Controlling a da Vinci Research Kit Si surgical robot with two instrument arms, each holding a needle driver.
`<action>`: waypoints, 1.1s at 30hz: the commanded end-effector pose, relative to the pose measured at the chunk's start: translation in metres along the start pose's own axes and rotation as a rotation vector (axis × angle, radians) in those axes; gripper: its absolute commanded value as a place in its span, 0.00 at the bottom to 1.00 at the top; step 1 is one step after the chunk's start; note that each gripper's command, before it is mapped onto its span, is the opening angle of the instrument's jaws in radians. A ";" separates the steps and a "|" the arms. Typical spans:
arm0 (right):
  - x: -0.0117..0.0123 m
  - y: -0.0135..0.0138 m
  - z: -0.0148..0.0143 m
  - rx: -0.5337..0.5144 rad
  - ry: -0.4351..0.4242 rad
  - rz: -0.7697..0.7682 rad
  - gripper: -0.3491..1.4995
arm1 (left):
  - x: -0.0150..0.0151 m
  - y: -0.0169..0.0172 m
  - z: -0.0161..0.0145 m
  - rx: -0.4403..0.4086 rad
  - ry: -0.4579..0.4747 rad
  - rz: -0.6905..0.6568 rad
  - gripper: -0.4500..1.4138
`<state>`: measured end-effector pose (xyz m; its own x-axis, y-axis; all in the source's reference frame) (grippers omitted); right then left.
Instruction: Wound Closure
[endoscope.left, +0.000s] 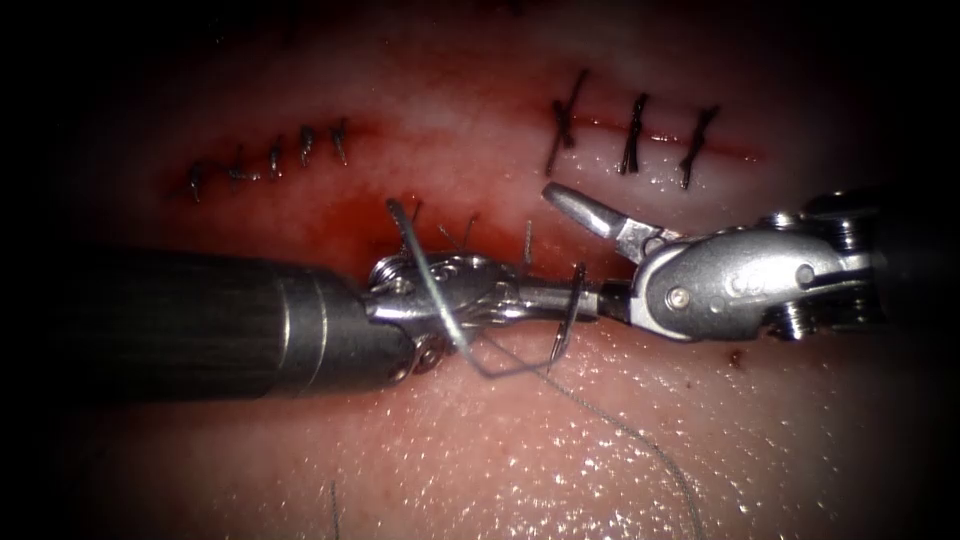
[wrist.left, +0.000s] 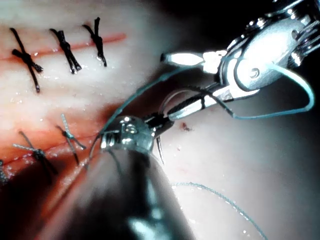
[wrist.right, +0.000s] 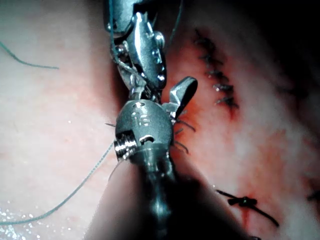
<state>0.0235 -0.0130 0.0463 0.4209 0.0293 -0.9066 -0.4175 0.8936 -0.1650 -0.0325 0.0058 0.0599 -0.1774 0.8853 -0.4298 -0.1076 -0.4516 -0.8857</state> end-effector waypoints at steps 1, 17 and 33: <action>-0.0002 -0.0008 0.0004 0.003 0.002 0.001 0.68 | -0.0005 -0.0003 0.0006 -0.002 -0.001 -0.003 0.00; -0.0003 -0.0007 -0.0010 0.059 -0.069 -0.007 0.00 | -0.0011 0.0001 0.0002 -0.017 -0.009 0.001 0.00; -0.0078 0.0032 -0.0003 0.112 -0.006 -0.020 0.00 | -0.0054 -0.0023 0.0007 0.201 -0.058 0.135 0.89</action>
<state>0.0183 -0.0105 0.0513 0.4321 0.0154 -0.9017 -0.3167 0.9388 -0.1357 -0.0314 0.0025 0.0638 -0.2568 0.8090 -0.5288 -0.2682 -0.5853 -0.7651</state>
